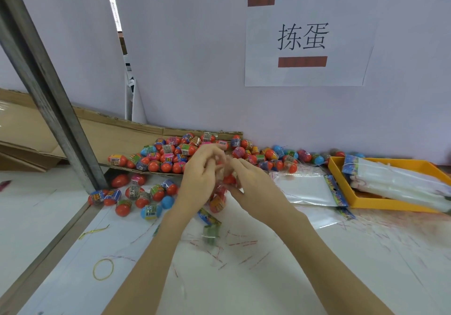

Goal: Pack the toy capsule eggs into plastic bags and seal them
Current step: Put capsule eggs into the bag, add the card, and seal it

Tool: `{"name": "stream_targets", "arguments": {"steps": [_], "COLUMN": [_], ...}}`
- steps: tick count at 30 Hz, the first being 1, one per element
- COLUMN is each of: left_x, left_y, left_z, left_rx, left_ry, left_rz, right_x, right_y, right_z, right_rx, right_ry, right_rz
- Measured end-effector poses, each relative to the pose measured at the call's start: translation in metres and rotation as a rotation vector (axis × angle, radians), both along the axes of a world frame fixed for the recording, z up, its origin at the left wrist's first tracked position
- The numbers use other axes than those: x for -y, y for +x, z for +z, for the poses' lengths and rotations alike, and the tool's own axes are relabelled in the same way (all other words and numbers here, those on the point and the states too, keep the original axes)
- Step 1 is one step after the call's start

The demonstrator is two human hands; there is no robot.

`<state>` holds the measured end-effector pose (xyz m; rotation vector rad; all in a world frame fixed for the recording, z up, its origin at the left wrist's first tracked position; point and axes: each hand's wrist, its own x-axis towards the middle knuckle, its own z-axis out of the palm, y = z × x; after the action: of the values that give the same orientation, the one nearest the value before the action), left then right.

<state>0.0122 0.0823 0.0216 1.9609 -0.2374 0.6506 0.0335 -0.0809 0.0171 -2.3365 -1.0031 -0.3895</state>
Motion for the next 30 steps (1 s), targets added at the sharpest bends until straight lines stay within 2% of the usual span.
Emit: {"name": "stream_targets", "arguments": {"steps": [2, 3, 7, 9, 12, 16, 20, 25, 30], "left_x": [-0.007, -0.012, -0.021, -0.016, -0.013, -0.012, -0.016, -0.019, -0.015], "left_y": [0.002, 0.003, 0.001, 0.001, 0.001, 0.001, 0.003, 0.002, 0.0], "left_z": [0.002, 0.002, -0.011, -0.013, -0.011, -0.007, -0.006, -0.006, -0.002], "left_rx": [-0.195, -0.253, -0.254, -0.267, -0.288, -0.274, -0.303, -0.366, -0.351], "left_ry": [-0.183, -0.178, 0.37, 0.402, 0.348, 0.044, -0.187, -0.234, -0.265], "left_rz": [-0.113, -0.126, 0.011, 0.015, -0.001, -0.105, -0.163, -0.155, -0.18], "right_x": [0.002, 0.004, 0.011, 0.015, 0.017, 0.015, 0.016, 0.018, 0.016], "right_y": [0.003, 0.006, 0.017, 0.02, 0.021, 0.018, 0.014, 0.014, 0.015], "right_z": [-0.006, -0.008, -0.011, -0.009, -0.006, -0.001, 0.005, 0.008, 0.006], "right_rx": [-0.069, -0.105, -0.221, -0.273, -0.305, -0.414, -0.497, -0.641, -0.661], "right_ry": [0.018, 0.025, 0.155, 0.288, 0.463, 0.649, 0.713, 0.773, 0.793], "right_rz": [-0.022, -0.04, -0.115, -0.127, -0.117, -0.02, 0.091, 0.063, -0.032]}}
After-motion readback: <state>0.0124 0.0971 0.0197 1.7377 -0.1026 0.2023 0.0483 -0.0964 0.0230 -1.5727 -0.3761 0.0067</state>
